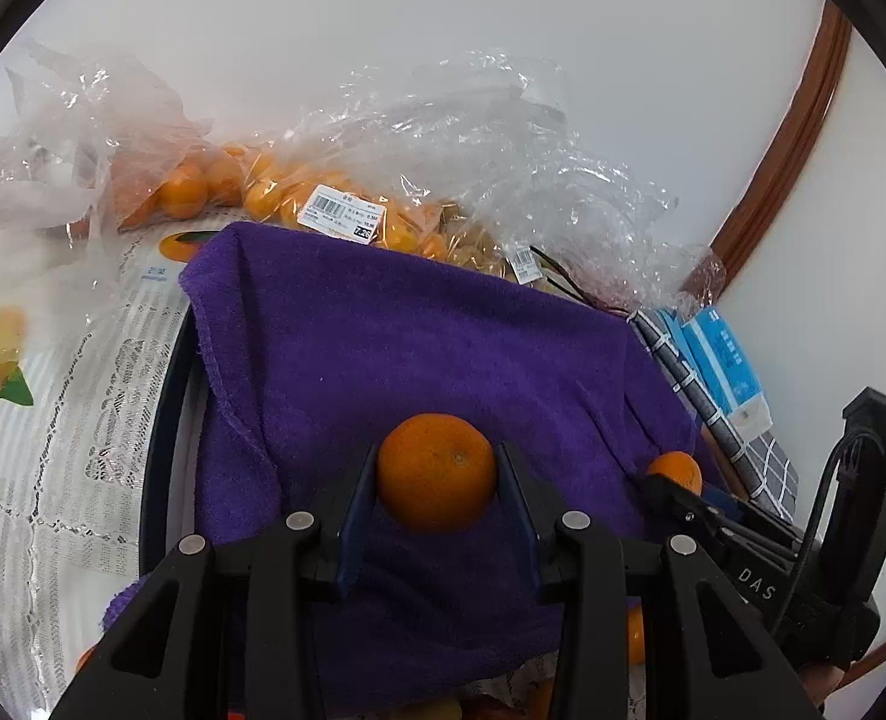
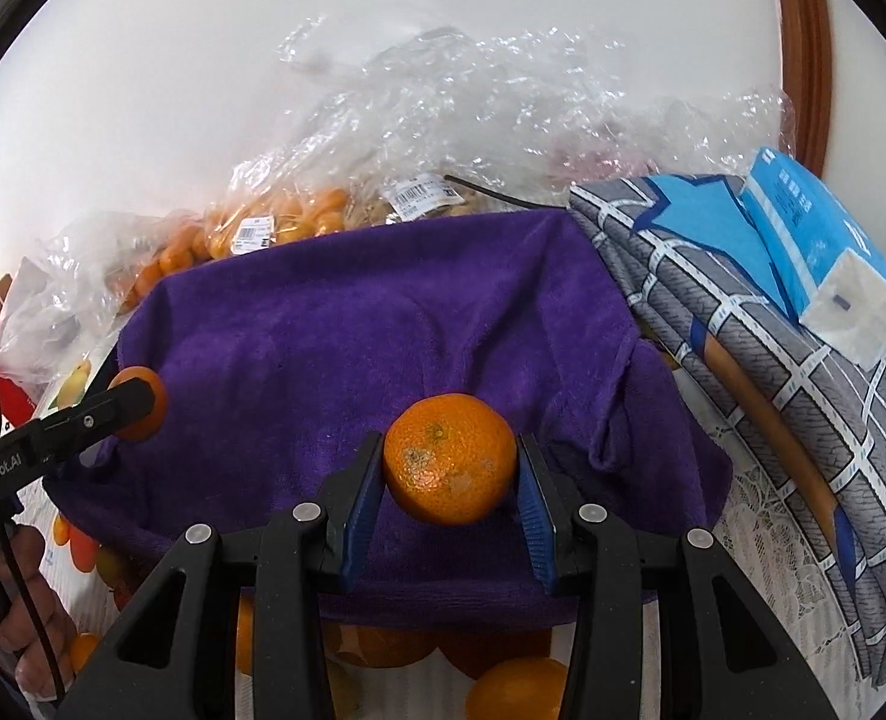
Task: Organize fruits
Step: 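Open the right gripper onto the towel while the left gripper releases its orange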
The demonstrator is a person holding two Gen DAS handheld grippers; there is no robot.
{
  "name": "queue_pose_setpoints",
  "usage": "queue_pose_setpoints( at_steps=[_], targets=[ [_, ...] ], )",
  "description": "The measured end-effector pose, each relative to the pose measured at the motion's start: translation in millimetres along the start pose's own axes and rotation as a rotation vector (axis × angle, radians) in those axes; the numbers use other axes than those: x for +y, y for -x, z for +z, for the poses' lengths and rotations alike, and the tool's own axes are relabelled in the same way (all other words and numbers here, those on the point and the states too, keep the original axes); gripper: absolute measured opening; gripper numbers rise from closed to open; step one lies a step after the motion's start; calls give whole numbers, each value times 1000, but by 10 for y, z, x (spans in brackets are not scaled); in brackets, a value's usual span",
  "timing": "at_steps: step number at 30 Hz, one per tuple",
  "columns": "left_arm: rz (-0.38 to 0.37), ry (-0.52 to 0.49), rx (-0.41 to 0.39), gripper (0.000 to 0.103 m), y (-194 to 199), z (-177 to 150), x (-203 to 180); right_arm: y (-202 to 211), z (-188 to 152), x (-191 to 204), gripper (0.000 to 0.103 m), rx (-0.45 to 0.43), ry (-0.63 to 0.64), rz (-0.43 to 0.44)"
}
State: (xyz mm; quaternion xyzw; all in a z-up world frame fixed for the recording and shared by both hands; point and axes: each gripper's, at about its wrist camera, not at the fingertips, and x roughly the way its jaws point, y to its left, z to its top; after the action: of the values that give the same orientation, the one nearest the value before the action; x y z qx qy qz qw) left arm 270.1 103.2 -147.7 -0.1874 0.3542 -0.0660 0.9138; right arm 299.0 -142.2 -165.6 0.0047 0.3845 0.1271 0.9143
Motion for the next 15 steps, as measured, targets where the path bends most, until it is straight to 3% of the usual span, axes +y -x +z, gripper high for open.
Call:
queue_pose_setpoints(
  at_steps=[12,15],
  targets=[
    [-22,9,32,38,-53,-18,19,145,3,4,58,-64,15,-35],
    [-32,-1,8,47,-10,-16,3,182,7,-31,58,-69,5,-51]
  ],
)
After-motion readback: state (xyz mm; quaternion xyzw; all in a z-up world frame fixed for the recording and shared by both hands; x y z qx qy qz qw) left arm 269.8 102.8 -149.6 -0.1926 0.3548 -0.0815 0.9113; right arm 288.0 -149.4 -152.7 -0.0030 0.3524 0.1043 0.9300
